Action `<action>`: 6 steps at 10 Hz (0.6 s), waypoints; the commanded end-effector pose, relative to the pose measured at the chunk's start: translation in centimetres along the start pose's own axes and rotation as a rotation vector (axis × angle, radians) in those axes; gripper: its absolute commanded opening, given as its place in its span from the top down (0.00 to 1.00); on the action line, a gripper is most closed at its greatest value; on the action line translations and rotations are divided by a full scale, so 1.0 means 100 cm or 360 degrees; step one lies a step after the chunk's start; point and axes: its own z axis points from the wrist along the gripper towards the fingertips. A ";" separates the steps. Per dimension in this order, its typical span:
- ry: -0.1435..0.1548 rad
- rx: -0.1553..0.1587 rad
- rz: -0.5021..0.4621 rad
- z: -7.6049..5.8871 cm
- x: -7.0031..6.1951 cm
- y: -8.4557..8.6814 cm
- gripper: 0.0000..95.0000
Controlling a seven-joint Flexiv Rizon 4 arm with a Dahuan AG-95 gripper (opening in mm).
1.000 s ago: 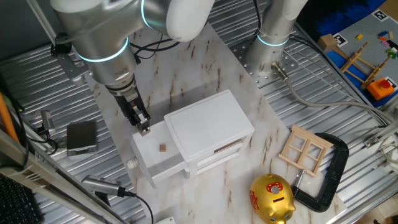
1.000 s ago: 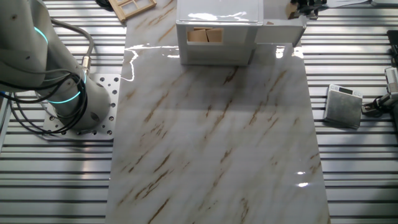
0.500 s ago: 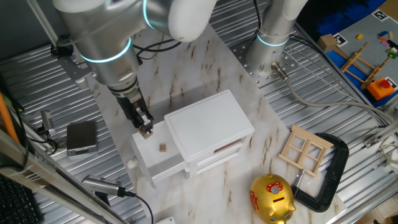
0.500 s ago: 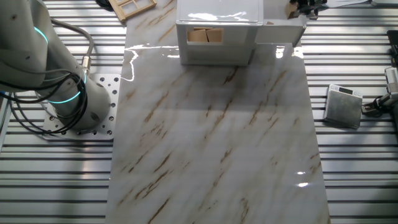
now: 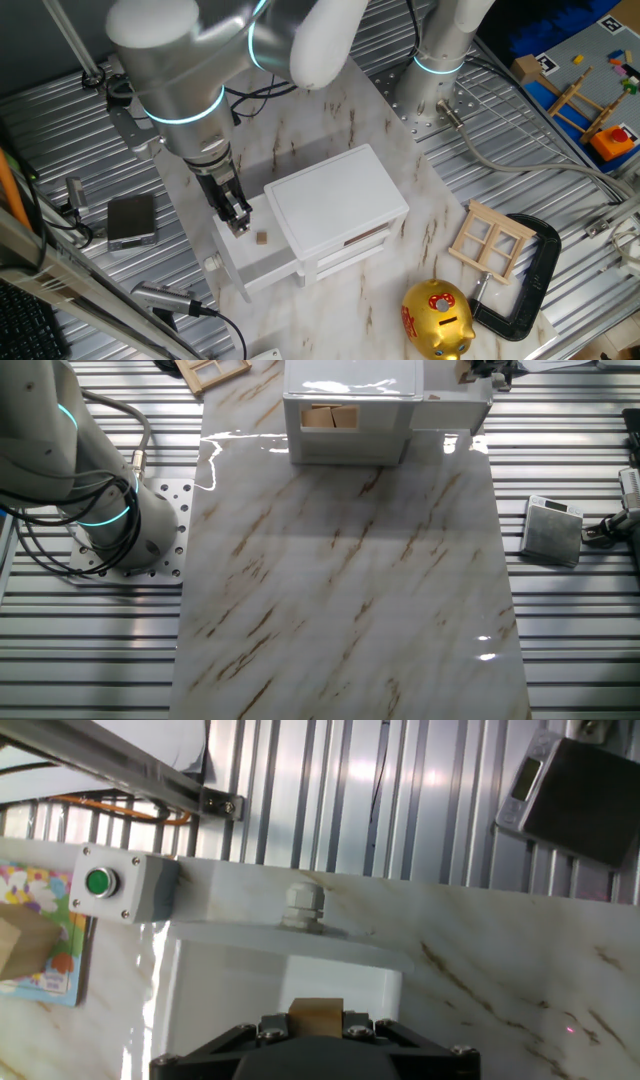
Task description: Put things in the drawer
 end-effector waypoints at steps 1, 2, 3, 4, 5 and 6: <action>-0.0013 0.0008 -0.0008 0.005 0.004 0.000 1.00; -0.0013 0.0010 -0.0015 0.011 0.006 0.001 1.00; -0.0013 0.0012 -0.0020 0.016 0.008 0.002 1.00; -0.0014 0.0015 -0.0022 0.020 0.008 0.004 1.00; -0.0013 0.0019 -0.0023 0.026 0.006 0.007 1.00; -0.0012 0.0025 -0.0021 0.028 0.005 0.008 1.00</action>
